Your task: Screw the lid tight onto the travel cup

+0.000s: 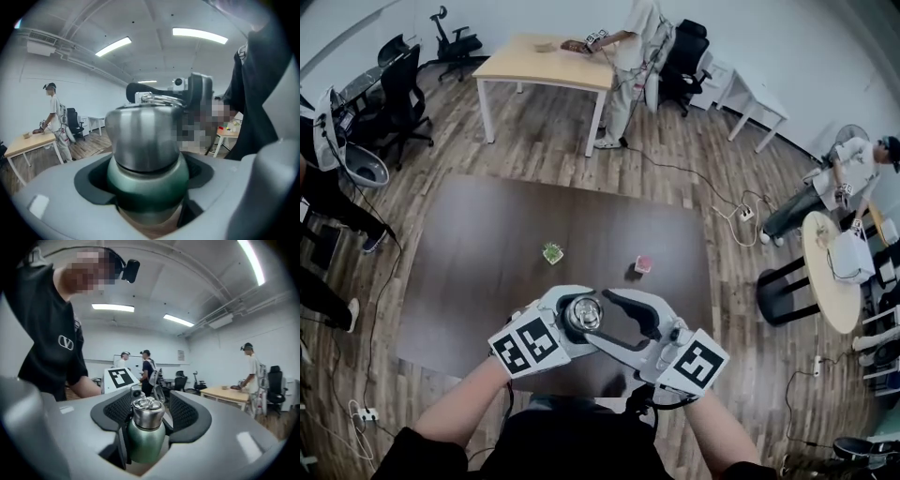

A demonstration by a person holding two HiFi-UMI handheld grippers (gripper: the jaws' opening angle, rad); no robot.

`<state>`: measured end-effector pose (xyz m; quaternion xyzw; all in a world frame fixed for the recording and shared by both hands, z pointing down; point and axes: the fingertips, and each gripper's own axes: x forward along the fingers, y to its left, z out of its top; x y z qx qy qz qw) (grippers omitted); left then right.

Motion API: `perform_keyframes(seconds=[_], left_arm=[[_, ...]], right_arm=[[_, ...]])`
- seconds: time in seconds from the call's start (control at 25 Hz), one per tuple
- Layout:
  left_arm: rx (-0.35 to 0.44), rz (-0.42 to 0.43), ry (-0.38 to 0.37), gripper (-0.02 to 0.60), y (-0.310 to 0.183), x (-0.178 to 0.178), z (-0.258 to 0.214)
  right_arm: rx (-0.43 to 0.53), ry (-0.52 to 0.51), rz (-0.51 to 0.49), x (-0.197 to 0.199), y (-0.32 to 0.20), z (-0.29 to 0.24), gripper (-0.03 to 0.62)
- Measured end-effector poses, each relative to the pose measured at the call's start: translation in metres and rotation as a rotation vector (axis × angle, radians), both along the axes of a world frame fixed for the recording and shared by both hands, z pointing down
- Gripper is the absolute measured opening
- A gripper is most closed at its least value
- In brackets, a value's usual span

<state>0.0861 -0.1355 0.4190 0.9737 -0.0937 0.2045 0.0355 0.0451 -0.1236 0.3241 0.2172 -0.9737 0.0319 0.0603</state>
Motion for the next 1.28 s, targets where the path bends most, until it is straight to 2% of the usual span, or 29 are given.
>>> perform_keyframes(seconds=[0.08, 0.16, 0.28, 0.36, 0.48, 0.56, 0.72, 0.84, 0.96, 1.12, 1.28], left_arm=[[0.01, 0.043, -0.006, 0.388, 0.005, -0.001, -0.002], [0.015, 0.085, -0.01, 0.388, 0.013, 0.001, -0.003], [0.023, 0.104, -0.019, 0.388, 0.017, 0.002, -0.002], [0.016, 0.049, -0.019, 0.388, 0.009, 0.0, -0.002], [-0.006, -0.063, -0.007, 0.388, -0.006, -0.004, -0.001], [-0.023, -0.102, 0.005, 0.388, -0.009, -0.005, 0.002], [-0.006, -0.148, -0.017, 0.388, -0.017, -0.011, 0.006], [0.004, -0.19, -0.009, 0.388, -0.027, -0.02, 0.003], [0.023, -0.251, 0.007, 0.388, -0.037, -0.031, -0.003], [0.029, -0.29, 0.008, 0.388, -0.041, -0.035, -0.001], [0.018, -0.315, 0.017, 0.388, -0.041, -0.037, 0.003]], right_arm=[[0.01, 0.079, -0.143, 0.0, 0.007, 0.004, 0.244], [0.025, 0.154, -0.239, -0.004, 0.012, 0.012, 0.245], [0.036, 0.163, -0.267, -0.01, 0.012, 0.015, 0.244], [0.034, 0.149, -0.192, -0.011, 0.005, 0.016, 0.242], [0.026, 0.09, 0.032, -0.013, -0.008, 0.017, 0.241], [0.027, 0.049, 0.152, -0.016, -0.011, 0.019, 0.242], [0.023, -0.036, 0.231, -0.012, -0.012, 0.016, 0.245], [0.05, -0.112, 0.32, 0.017, -0.014, -0.005, 0.244], [0.067, -0.154, 0.474, 0.062, -0.024, -0.015, 0.244], [0.004, -0.18, 0.647, 0.107, -0.036, 0.012, 0.244], [-0.019, -0.149, 0.736, 0.127, -0.039, 0.035, 0.241]])
